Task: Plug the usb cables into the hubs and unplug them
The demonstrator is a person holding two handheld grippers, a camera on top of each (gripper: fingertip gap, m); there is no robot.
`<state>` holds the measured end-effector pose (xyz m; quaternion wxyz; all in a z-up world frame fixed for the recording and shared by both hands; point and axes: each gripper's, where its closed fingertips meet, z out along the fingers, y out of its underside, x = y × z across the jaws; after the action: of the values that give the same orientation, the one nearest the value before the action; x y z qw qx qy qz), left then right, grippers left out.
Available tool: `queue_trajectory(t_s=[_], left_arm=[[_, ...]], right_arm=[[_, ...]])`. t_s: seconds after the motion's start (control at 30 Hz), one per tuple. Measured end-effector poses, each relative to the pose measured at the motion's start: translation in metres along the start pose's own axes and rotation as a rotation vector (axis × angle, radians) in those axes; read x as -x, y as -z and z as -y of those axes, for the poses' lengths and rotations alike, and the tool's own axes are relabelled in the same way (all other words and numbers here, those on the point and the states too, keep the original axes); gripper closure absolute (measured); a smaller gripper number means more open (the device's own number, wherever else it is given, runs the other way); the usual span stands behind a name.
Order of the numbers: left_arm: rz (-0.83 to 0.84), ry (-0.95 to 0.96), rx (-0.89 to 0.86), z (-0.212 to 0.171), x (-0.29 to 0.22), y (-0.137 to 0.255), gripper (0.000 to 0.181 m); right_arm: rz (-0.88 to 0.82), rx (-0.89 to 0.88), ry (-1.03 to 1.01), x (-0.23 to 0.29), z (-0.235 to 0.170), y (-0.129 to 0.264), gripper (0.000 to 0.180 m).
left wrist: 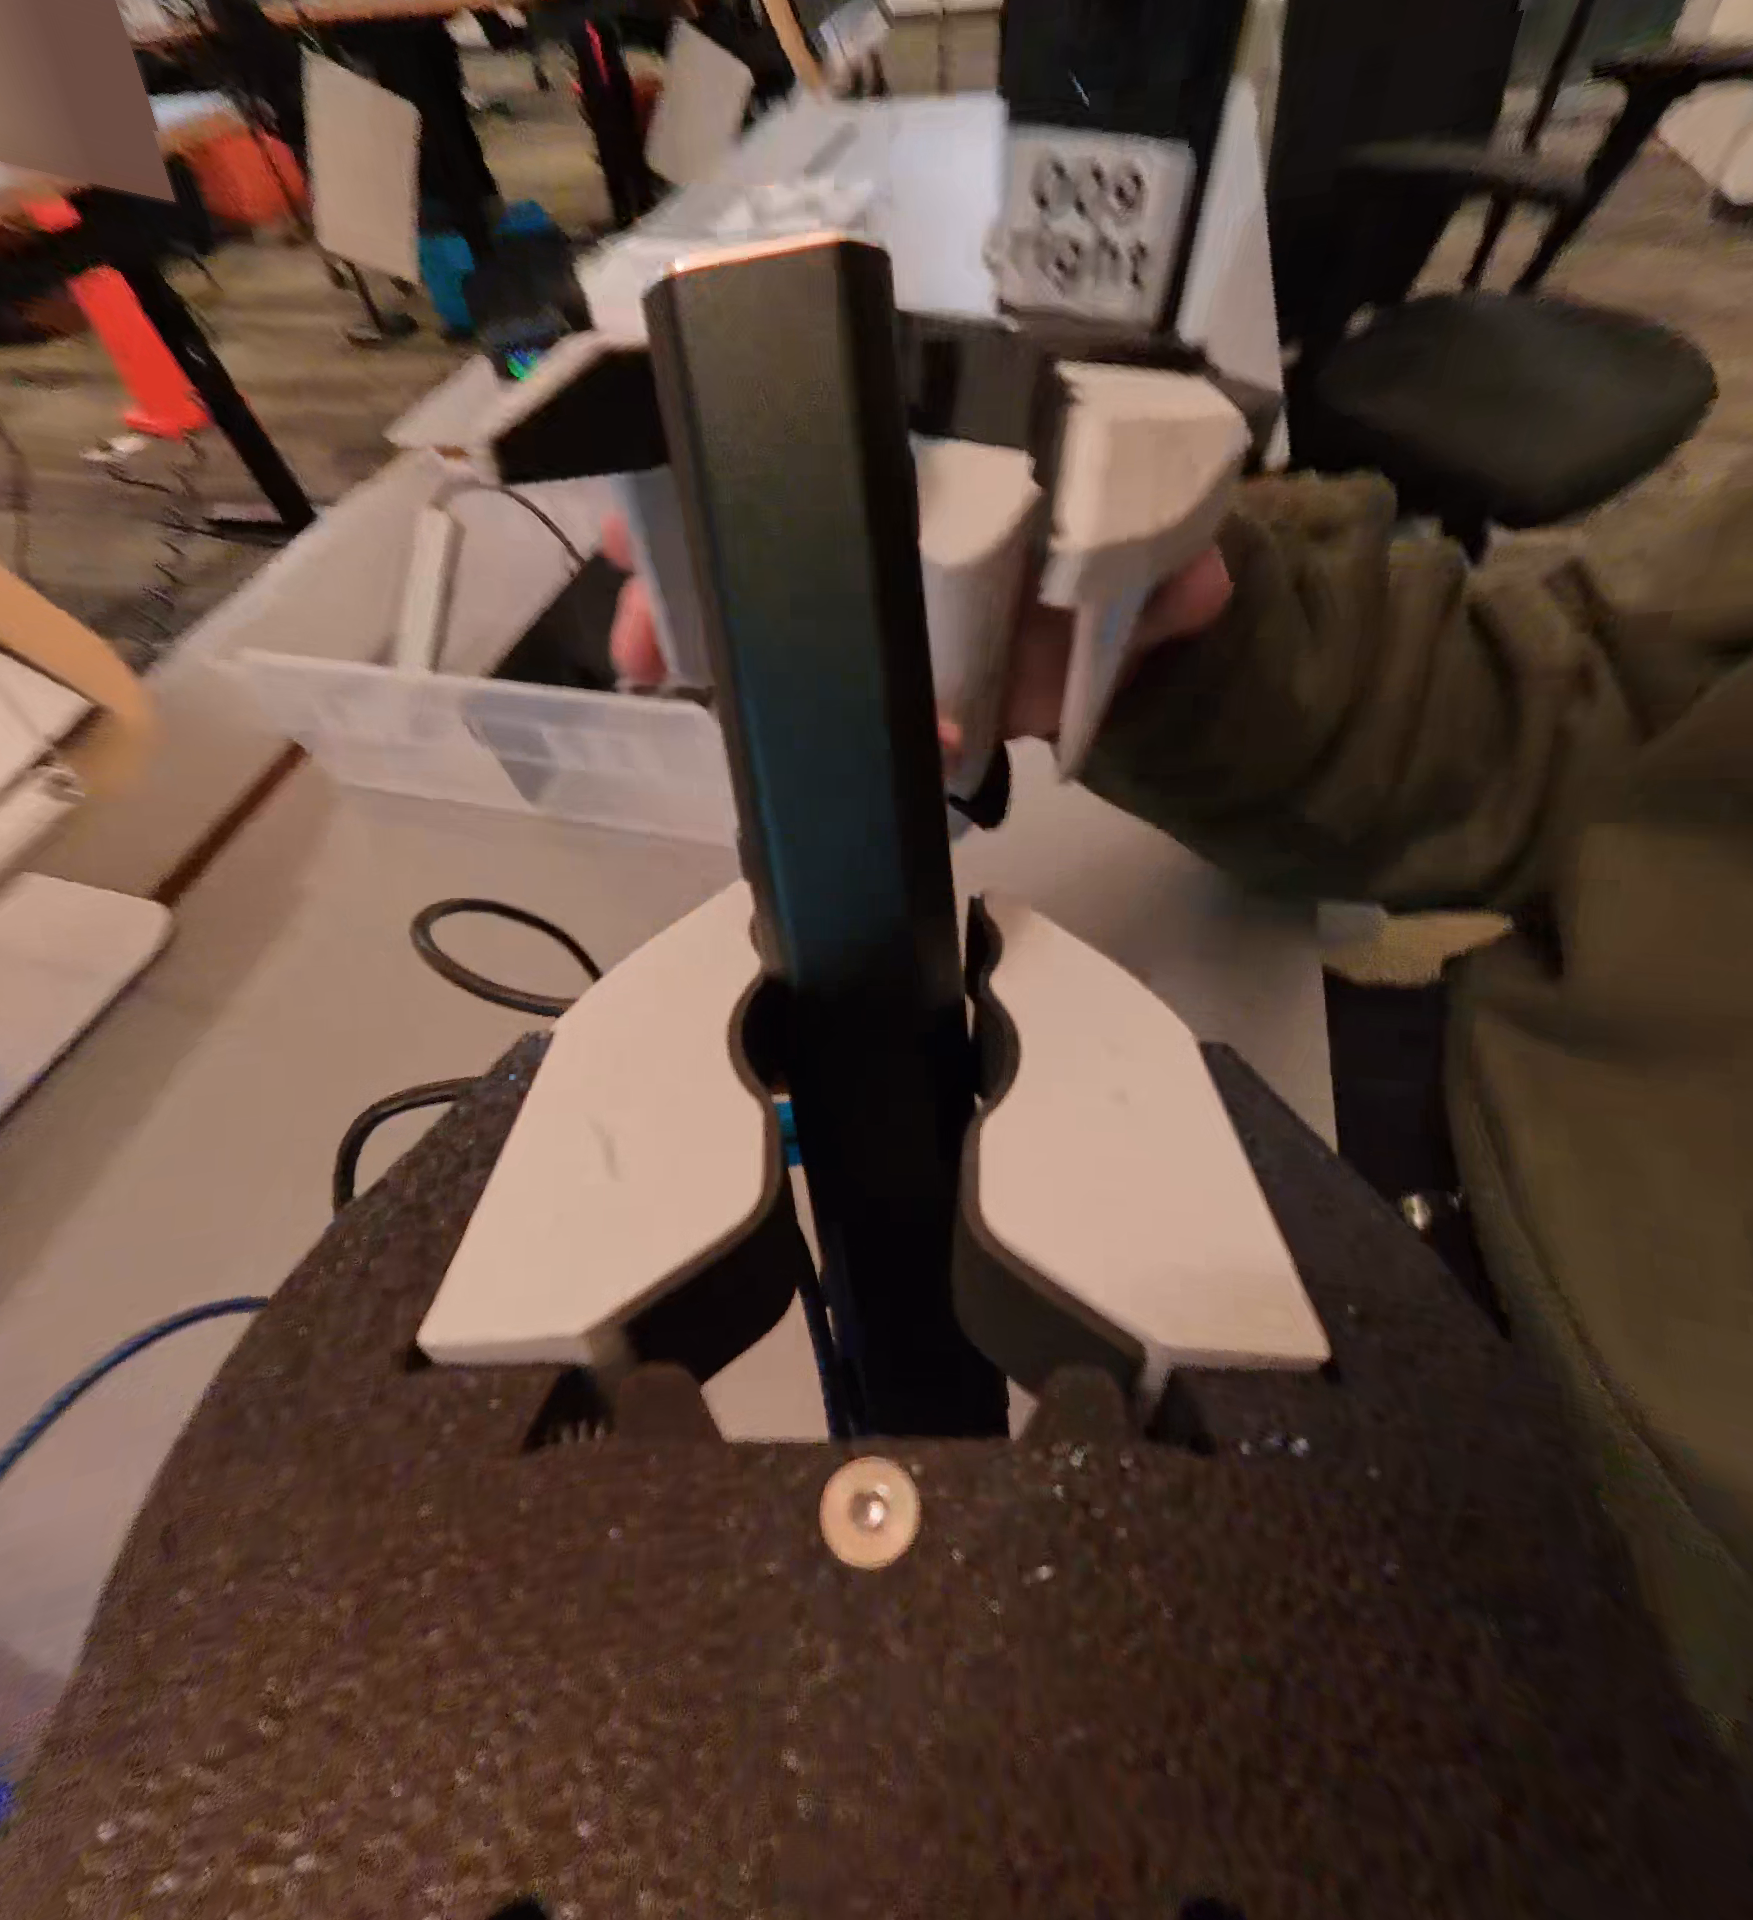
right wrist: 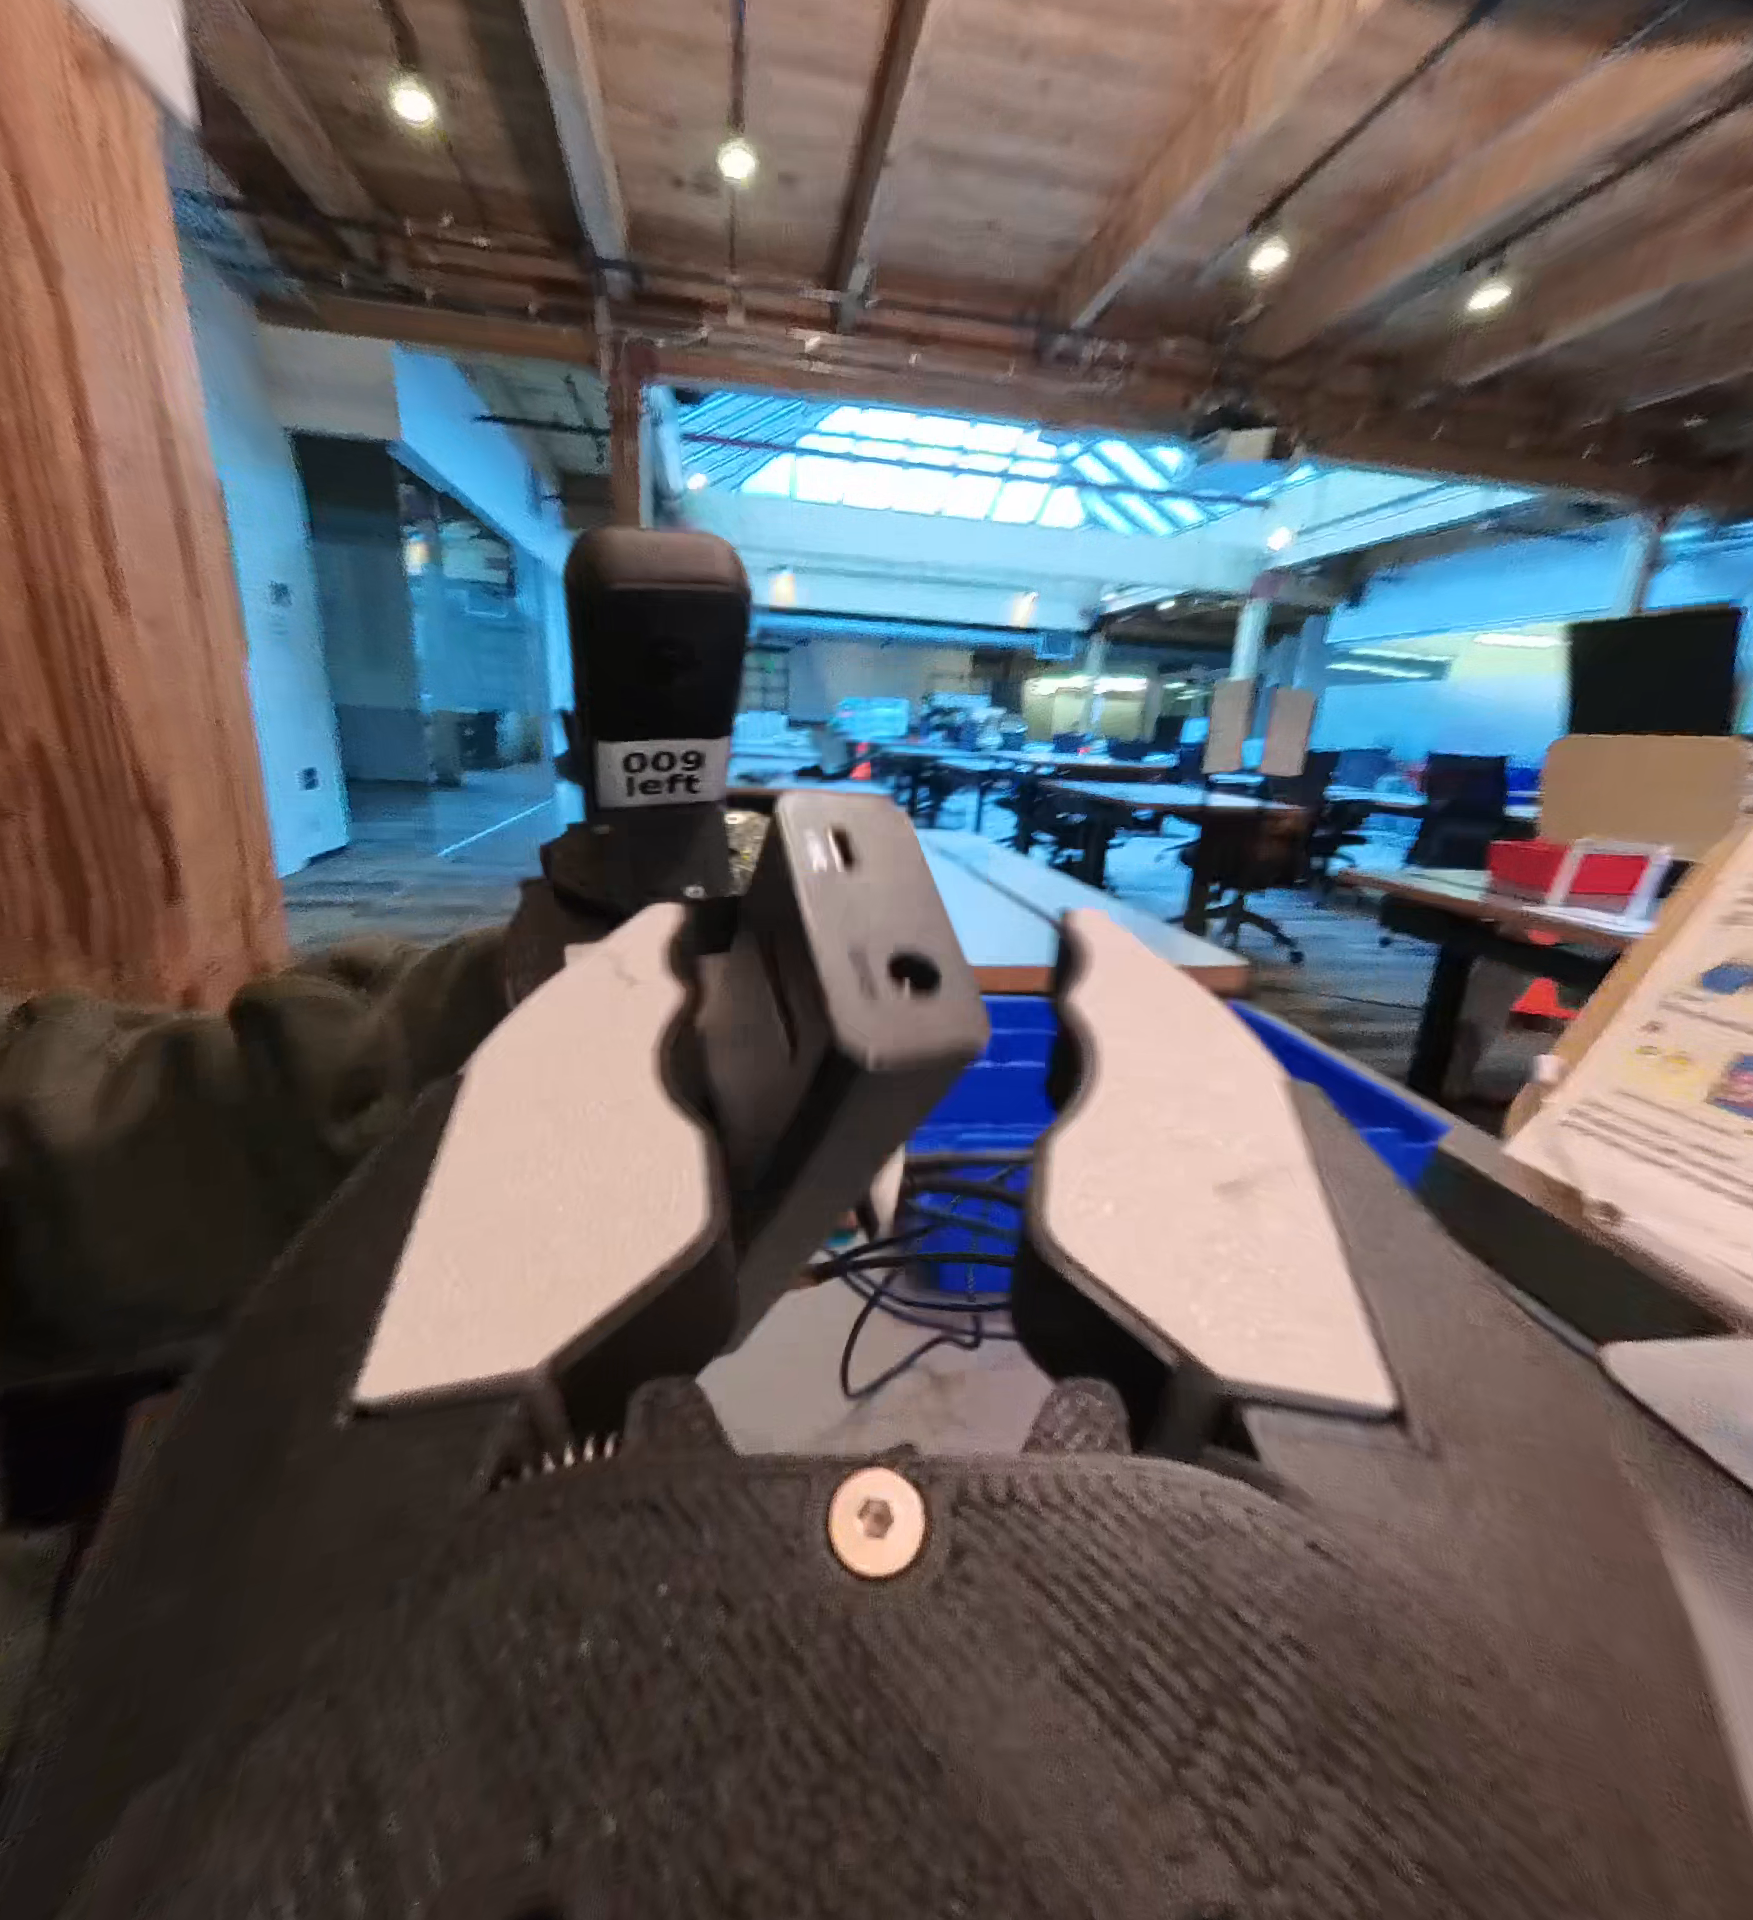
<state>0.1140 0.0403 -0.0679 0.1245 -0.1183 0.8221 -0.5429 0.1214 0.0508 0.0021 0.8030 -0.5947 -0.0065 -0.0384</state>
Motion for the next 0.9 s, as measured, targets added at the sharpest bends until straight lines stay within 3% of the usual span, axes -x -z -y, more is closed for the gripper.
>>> queue_trajectory(t_s=[0.03, 0.17, 0.27, 0.33, 0.4, 0.43, 0.53, 0.73, 0.9], left_arm=[[-0.019, -0.017, 0.024, -0.010, -0.006, -0.007, 0.150], [-0.017, -0.025, 0.014, -0.022, -0.006, -0.011, 0.150], [0.022, -0.063, 0.008, -0.024, -0.004, -0.012, 0.144], [0.163, -0.097, -0.018, -0.022, 0.006, -0.011, 0.135], [0.448, -0.157, -0.046, -0.024, 0.026, -0.001, 0.115], [0.566, -0.177, -0.057, -0.026, 0.029, 0.004, 0.113], [0.699, -0.161, -0.046, -0.048, 0.019, -0.007, 0.103], [0.672, 0.118, -0.018, -0.079, 0.013, -0.044, 0.096], [0.635, 0.161, -0.061, -0.076, 0.019, -0.047, 0.097]], right_arm=[[0.063, 0.018, 0.008, 0.009, -0.008, -0.001, 0.136], [0.147, 0.063, -0.057, 0.014, -0.019, -0.003, 0.143], [0.106, 0.086, 0.044, 0.017, -0.021, -0.008, 0.147], [-0.005, 0.145, 0.114, 0.009, -0.024, -0.011, 0.147], [-0.125, 0.186, 0.152, -0.001, -0.025, -0.012, 0.149], [-0.189, 0.204, 0.154, -0.006, -0.026, -0.011, 0.149], [-0.276, 0.247, 0.144, -0.010, -0.032, -0.013, 0.149], [-0.270, 0.224, 0.084, 0.020, -0.036, -0.028, 0.149], [-0.306, 0.270, 0.195, 0.034, -0.038, -0.033, 0.149]])
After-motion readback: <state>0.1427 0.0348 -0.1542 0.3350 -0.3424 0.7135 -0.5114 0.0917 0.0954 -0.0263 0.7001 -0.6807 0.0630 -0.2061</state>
